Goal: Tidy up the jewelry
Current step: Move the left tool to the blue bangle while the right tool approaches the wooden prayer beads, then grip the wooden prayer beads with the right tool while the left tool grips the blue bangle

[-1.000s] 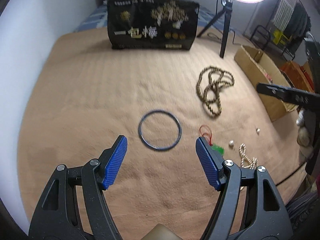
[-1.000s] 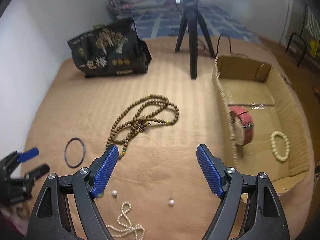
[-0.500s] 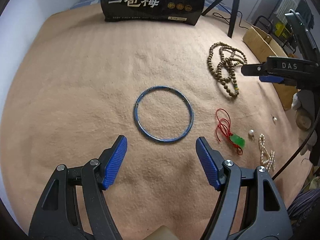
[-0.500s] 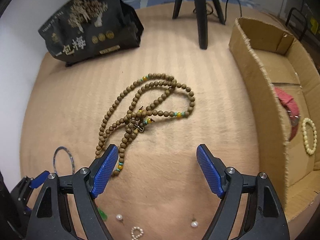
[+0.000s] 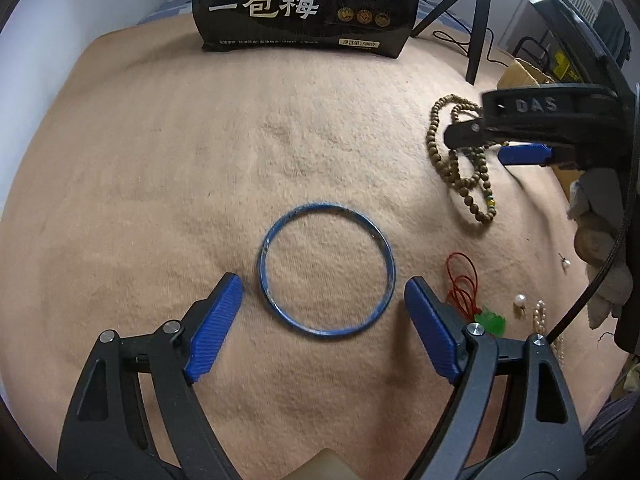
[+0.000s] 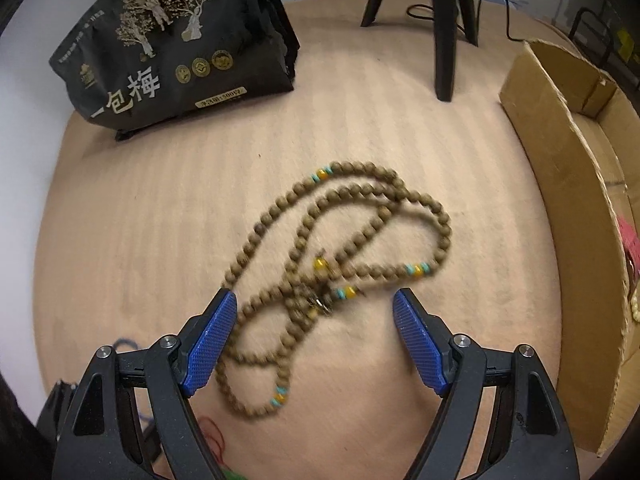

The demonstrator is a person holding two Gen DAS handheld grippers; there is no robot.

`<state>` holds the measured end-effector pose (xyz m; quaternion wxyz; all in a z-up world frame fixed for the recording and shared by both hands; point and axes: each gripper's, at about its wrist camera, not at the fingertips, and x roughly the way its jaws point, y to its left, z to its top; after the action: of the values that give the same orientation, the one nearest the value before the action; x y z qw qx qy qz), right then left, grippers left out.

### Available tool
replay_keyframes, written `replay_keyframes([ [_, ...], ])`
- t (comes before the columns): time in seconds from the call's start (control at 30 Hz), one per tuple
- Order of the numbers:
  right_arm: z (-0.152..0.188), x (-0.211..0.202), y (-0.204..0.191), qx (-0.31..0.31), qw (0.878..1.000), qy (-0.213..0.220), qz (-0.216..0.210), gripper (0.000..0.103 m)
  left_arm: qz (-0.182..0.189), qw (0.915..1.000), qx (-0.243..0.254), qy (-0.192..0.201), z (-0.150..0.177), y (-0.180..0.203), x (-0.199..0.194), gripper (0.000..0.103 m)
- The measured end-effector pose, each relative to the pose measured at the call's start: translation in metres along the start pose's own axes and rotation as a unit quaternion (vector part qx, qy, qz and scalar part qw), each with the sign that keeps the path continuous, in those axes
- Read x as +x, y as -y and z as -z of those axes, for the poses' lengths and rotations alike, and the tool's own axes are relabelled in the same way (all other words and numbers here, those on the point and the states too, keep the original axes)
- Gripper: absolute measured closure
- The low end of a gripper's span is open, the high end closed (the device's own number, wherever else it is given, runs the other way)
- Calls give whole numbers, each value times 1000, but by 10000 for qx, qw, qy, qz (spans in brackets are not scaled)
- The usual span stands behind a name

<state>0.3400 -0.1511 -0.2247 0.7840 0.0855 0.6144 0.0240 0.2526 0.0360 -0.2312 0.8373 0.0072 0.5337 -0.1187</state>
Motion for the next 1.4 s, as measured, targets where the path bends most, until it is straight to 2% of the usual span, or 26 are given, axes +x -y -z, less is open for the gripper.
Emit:
replay_keyframes([
  [0.33,-16,21,-47,-549,9969,-25,559,22,-215,9996,-28,168,-6,-6,4,17],
  [0.5,-11,25,-61,-916,9944,18,525,23,-347,9991,102,215,-5,-4,5,18],
  [0.6,2,21,-57,-1179,9920,21,445,25,-390,9988,175,224,-5,-2,5,23],
  [0.7,7,23,-56,-1401,9893,40,414,35,-384,9988,185,230,-5,-2,5,32],
  [0.8,12,18,-52,-1501,9882,37,291,57,-378,9988,190,228,-6,-2,5,32],
  [0.83,13,17,-51,-1525,9880,34,249,71,-371,9989,186,229,-5,-3,5,32],
  [0.87,13,15,-49,-1542,9879,17,188,80,-361,9989,181,226,-5,-3,4,33],
  [0.9,14,13,-46,-1540,9880,-9,104,80,-344,9990,169,220,-5,-4,4,33],
  [0.97,19,8,-34,-1537,9881,-10,10,87,-318,9992,136,202,-4,-6,2,33],
  [1.0,20,8,-32,-1520,9884,2,-45,87,-318,9992,124,197,-4,-7,1,38],
  [1.03,12,5,-24,-1496,9887,18,-124,87,-418,9989,107,205,-3,-8,0,72],
  [1.07,10,1,-17,-1473,9889,34,-190,88,-469,9988,102,139,-3,-9,-1,76],
  [1.13,13,-2,-11,-1383,9899,58,-308,88,-302,9995,-7,101,-5,-14,-4,76],
  [1.23,22,-9,0,-1384,9898,95,-334,88,-275,9996,-33,94,-4,-16,-4,76],
  [1.3,25,-11,7,-1438,9891,110,-308,88,-229,9997,-5,112,-3,-16,-3,70],
  [1.33,22,-9,9,-1456,9888,117,-300,88,-131,9999,-2,86,-3,-15,-4,55],
  [1.37,21,-9,9,-1465,9887,127,-293,88,-3,10000,-6,95,-2,-14,-5,36],
  [1.4,34,-19,20,-1487,9884,137,-292,88,29,9999,-9,147,-2,-13,-8,30],
])
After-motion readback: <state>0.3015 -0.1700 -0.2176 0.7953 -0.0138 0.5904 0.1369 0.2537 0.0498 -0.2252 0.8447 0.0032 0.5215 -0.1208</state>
